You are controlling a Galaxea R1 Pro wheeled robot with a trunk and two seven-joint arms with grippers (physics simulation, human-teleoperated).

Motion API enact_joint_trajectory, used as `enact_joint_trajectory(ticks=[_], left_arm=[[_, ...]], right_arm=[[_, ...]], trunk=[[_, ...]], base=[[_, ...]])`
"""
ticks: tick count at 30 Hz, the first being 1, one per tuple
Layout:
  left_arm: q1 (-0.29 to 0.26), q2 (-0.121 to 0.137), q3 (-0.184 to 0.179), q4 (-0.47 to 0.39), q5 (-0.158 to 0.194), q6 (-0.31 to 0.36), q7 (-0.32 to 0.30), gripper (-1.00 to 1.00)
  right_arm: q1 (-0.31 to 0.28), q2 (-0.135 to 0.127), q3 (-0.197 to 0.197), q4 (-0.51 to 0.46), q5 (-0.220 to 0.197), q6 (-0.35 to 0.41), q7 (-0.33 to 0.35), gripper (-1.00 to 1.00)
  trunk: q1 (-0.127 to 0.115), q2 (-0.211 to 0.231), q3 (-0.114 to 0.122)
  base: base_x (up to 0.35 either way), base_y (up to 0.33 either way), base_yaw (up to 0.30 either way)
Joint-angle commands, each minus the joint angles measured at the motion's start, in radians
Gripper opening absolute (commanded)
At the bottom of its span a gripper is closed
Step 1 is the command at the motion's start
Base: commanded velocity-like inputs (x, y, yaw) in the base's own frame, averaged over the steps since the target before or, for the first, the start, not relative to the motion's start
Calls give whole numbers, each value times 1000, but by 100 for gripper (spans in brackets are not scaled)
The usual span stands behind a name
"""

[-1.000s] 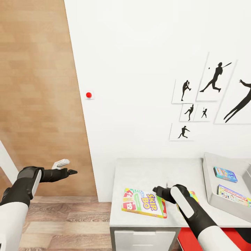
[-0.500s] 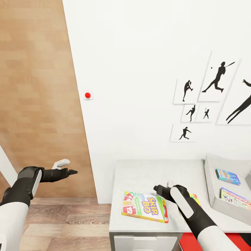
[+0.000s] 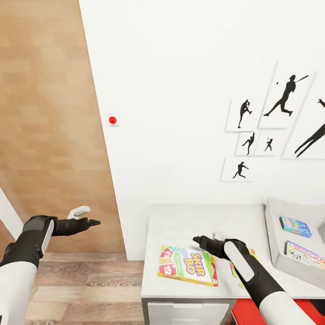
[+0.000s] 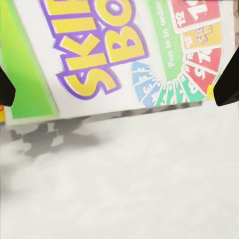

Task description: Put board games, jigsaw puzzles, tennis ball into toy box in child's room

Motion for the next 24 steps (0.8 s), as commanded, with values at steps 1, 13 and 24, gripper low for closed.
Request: enact_joint_trajectory(ticks=[1,13,24], left_arm=[[-1,-1,3,-1,-10,4,-10,100],[-1,-1,3,-1,-10,2,-10,100],[-1,-1,3,0,-10,2,-10,100]], right_arm=[[-1,-2,3,-2,-11,1,-5,100],[-2,-5,-8,-2,-11,4,7,100],[-2,-33,-52,-3,-10,5,9,100]], trunk=[[1,-3,-4],[1,-3,-24],[1,-3,-42]], base=[[0,0,0],[0,0,0],[0,0,0]])
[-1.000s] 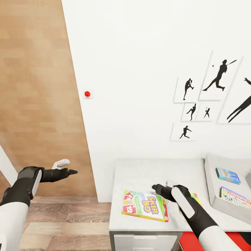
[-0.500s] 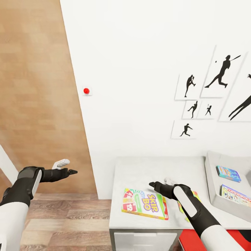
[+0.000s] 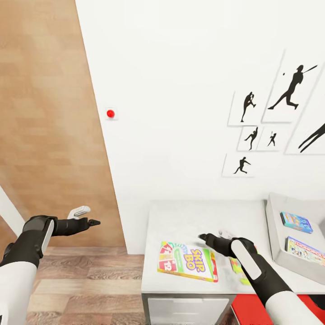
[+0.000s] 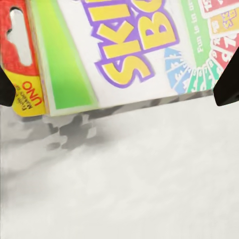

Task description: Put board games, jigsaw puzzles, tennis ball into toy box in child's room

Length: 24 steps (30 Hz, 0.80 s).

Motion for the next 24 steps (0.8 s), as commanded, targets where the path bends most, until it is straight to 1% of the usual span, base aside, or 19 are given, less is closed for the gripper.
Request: enact_joint_trajectory(ticks=[1,7,24], left_arm=[[-1,-1,3,-1,-10,3,-10,100],[-1,-1,3,-1,-10,2,-10,100],[-1,-1,3,-1,-10,2,-10,100]], right_arm=[[-1,-5,-2,-2,-12,1,-9,100],[0,-10,-9,-1,-12,1,-7,100],[-1,-10,-12,37,-13,24,-1,100]], trunk=[[1,-2,-4],[1,-2,-14],[1,-2,-42]], base=[[0,0,0],[0,0,0],[0,0,0]])
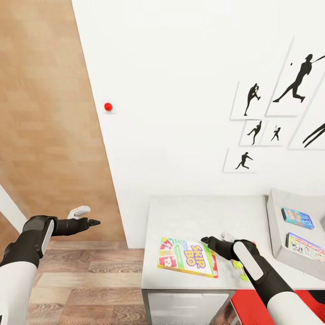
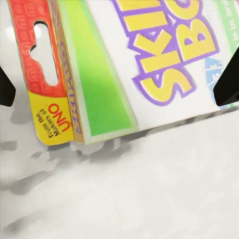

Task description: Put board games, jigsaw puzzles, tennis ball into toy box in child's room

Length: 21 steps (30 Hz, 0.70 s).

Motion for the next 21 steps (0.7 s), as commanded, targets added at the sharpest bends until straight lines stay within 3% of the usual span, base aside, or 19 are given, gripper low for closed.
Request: enact_joint_trajectory(ticks=[1,21], left_arm=[[-1,-1,3,-1,-11,4,-10,100],[-1,-1,3,0,-10,4,-10,100]], right_arm=[[-1,-1,4,-2,-10,1,-10,100],[-1,1,4,-1,-10,4,-8,100]], trunk=[[1,-2,-4],[1,-2,-37]], base=[[0,0,0],[0,10,0]])
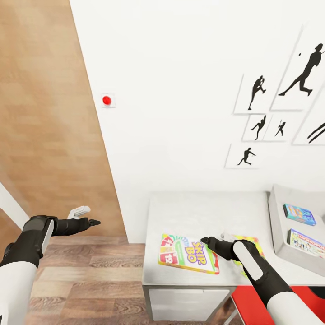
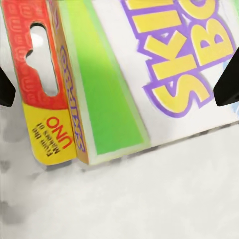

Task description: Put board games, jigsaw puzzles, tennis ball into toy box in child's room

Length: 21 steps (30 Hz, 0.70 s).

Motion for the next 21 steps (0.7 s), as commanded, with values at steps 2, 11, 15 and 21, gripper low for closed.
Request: enact_joint_trajectory(ticks=[2,11,15,21], left_arm=[[-1,-1,3,-1,-10,3,-10,100],[-1,-1,3,-1,-10,2,-11,100],[-1,-1,3,-1,-10,2,-11,100],[-1,-1,3,-1,-10,2,-11,100]], right_arm=[[-1,-1,4,-1,-11,1,-10,100],[-1,-2,4,-2,-19,2,-8,100],[-1,-2,4,-2,-20,1,-8,100],[-1,-1,4,-1,-21,2,-8,100]], trunk=[[1,-2,-6],[1,-2,-11],[1,-2,-11],[1,-2,-11]], base=[[0,102,0],[0,33,0],[0,73,0],[0,68,0]])
